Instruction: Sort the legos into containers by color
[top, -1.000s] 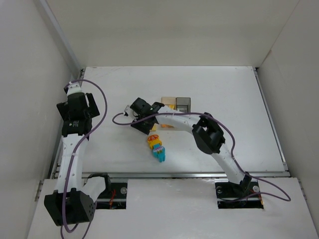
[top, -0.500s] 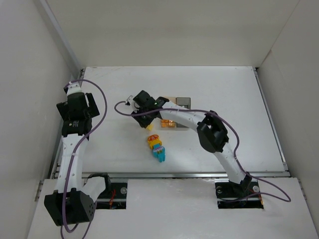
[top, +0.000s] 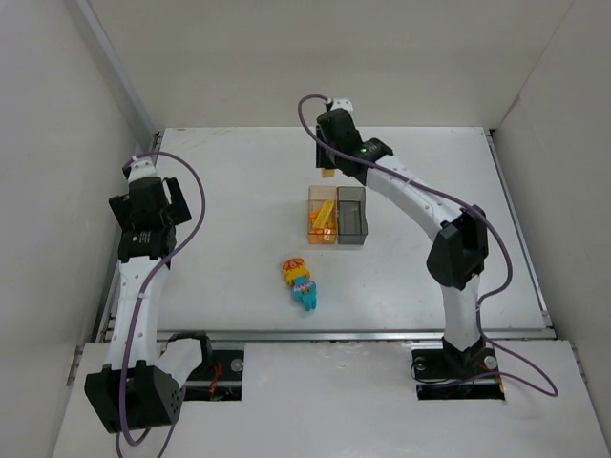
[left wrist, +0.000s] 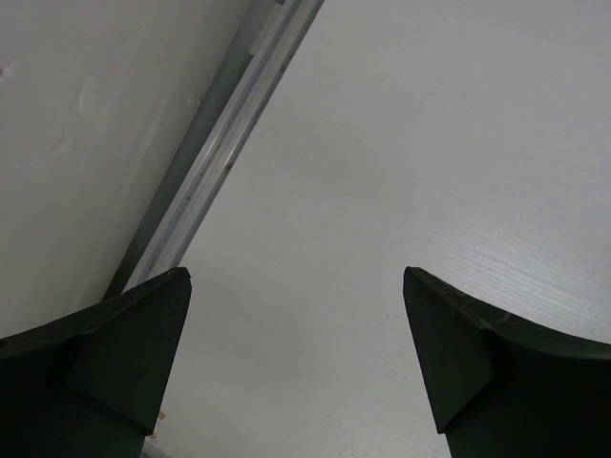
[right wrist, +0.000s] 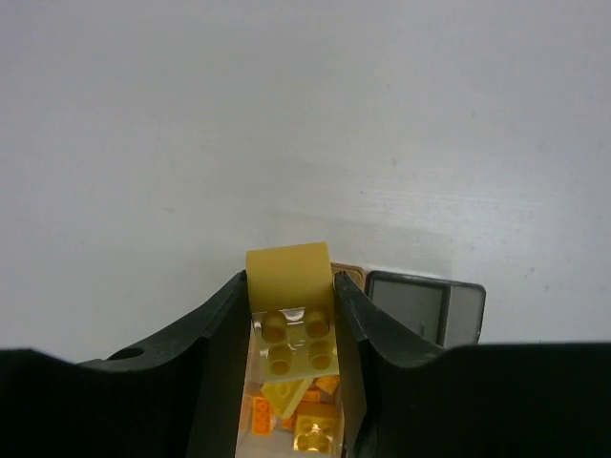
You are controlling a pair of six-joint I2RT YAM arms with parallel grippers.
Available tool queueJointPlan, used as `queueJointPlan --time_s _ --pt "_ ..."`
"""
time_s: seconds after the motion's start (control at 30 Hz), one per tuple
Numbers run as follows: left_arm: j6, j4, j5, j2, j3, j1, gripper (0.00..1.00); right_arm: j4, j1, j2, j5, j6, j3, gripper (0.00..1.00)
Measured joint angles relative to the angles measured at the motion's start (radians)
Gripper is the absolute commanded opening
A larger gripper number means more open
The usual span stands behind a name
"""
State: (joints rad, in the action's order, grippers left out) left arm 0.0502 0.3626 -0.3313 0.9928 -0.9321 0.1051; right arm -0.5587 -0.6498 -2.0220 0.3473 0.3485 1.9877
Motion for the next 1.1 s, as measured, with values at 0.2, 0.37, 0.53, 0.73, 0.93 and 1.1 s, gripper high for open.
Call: queueJointPlan --time_s 0.2,0.37,0.53,0.73,0.93,1.1 --pt "0.000 0.000 0.010 0.000 0.000 0.002 0.92 -0.063 0.001 -0.096 0.014 0.058 -0.066 0.32" --pt "-0.001 0.000 0.017 0.000 0.000 0.002 0.92 -0.085 -0.003 -0.105 -0.008 0.076 -0.085 0.80" --pt "-0.001 0.000 0.021 0.000 0.000 0.002 0.92 -0.087 -0.004 -0.105 -0.042 0.064 -0.085 0.96" --pt "-0.001 0.000 0.029 0.000 0.000 0.002 0.92 -0.087 -0.069 -0.020 -0.033 -0.007 -0.188 0.98" --pt "-0.001 0.000 0.034 0.000 0.000 0.002 0.92 -0.085 -0.312 0.161 -0.129 -0.039 -0.425 0.99" --pt "-0.001 0.000 0.053 -0.002 0.000 0.002 0.92 -0.093 -0.389 0.137 -0.188 -0.005 -0.467 0.99"
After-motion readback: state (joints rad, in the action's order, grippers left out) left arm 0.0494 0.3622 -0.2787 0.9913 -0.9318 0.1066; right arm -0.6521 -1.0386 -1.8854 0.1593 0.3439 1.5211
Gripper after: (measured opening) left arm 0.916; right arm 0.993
